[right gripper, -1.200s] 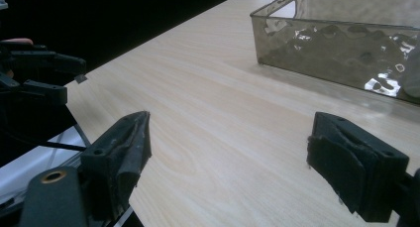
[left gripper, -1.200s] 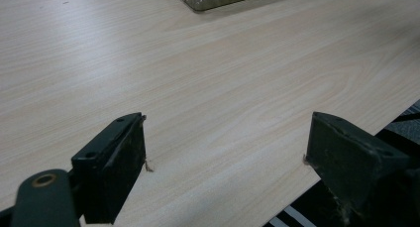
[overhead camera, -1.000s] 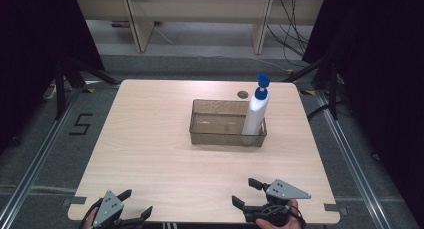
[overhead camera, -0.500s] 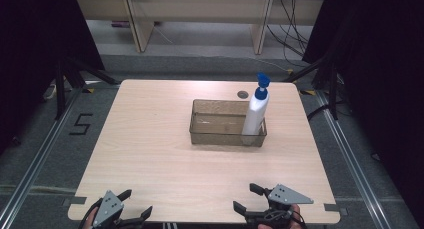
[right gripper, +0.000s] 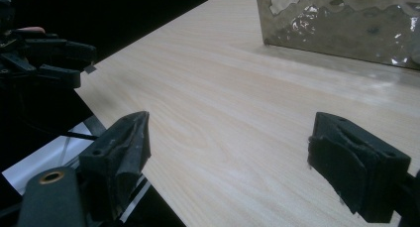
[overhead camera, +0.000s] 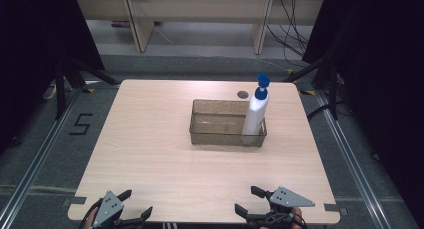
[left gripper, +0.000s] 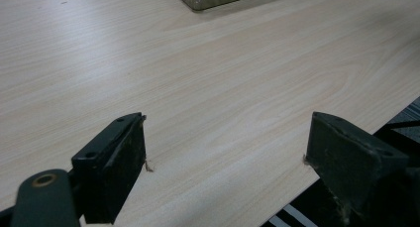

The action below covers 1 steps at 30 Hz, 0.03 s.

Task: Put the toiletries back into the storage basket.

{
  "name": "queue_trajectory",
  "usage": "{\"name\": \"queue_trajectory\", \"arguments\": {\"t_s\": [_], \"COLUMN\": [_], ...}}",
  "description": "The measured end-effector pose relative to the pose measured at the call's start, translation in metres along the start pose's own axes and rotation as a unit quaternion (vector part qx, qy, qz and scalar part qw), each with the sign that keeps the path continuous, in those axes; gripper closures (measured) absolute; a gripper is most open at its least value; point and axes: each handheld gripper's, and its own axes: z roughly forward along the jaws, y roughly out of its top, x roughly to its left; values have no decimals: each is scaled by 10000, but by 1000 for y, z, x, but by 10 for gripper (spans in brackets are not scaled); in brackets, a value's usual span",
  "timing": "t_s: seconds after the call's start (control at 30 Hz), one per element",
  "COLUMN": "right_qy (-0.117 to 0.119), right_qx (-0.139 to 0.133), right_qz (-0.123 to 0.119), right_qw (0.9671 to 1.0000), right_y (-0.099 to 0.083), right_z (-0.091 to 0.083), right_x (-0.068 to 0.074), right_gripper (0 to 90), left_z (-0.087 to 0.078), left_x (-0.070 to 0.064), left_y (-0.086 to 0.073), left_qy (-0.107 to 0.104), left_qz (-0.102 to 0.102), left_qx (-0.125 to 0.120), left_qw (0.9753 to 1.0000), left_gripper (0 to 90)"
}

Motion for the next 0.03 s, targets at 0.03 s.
{"name": "queue_trajectory", "arguments": {"t_s": [0.03], "right_qy": [-7], "right_qx": [0], "right_qz": [-23], "right_qw": [10000], "right_y": [0], "right_z": [0], "right_x": [0], "right_gripper": [169], "left_z": [0], "left_x": [0], "left_y": [0], "left_qy": [-5], "left_qz": [-5], "left_qx": [-14], "left_qw": [10000], "left_gripper": [149]}}
